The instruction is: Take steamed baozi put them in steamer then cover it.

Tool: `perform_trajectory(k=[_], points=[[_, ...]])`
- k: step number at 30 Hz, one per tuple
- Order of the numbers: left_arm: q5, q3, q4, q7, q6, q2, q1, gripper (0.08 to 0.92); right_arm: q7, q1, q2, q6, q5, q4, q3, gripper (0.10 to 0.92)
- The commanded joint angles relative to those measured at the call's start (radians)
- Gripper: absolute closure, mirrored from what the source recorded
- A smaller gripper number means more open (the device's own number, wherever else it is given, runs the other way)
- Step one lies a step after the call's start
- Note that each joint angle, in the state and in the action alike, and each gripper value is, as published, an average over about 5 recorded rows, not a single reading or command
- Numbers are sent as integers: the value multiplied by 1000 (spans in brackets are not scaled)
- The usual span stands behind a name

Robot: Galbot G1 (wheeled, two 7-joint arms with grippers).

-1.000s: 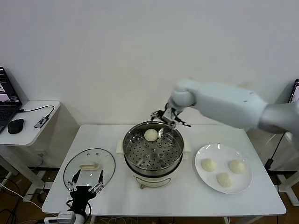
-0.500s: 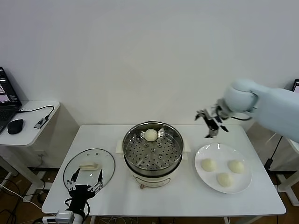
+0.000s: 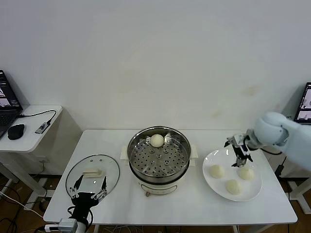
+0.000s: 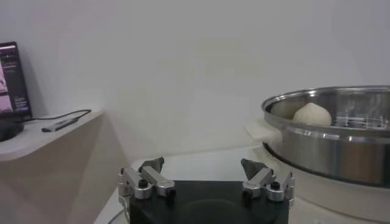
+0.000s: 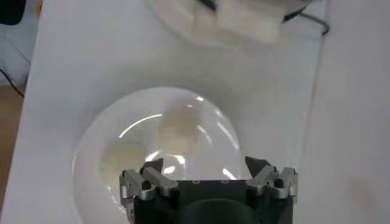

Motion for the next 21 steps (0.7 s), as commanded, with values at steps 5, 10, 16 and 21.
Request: perform_trajectory(k=[5,10,16,21], points=[[1,-16,-1,1,2,0,3,177,18,-273,137,2,-83,-179,181,203],[2,-19,-1,1,2,0,2,177,36,-278,195,10,-88,-225,189,203],[3,-22,5,1,2,0,-2,177,42,-285,241,10,-98,-266,198,203],[3,-20,10,2,2,0,-5,177,40,-294,253,-2,-105,-271,203,207]])
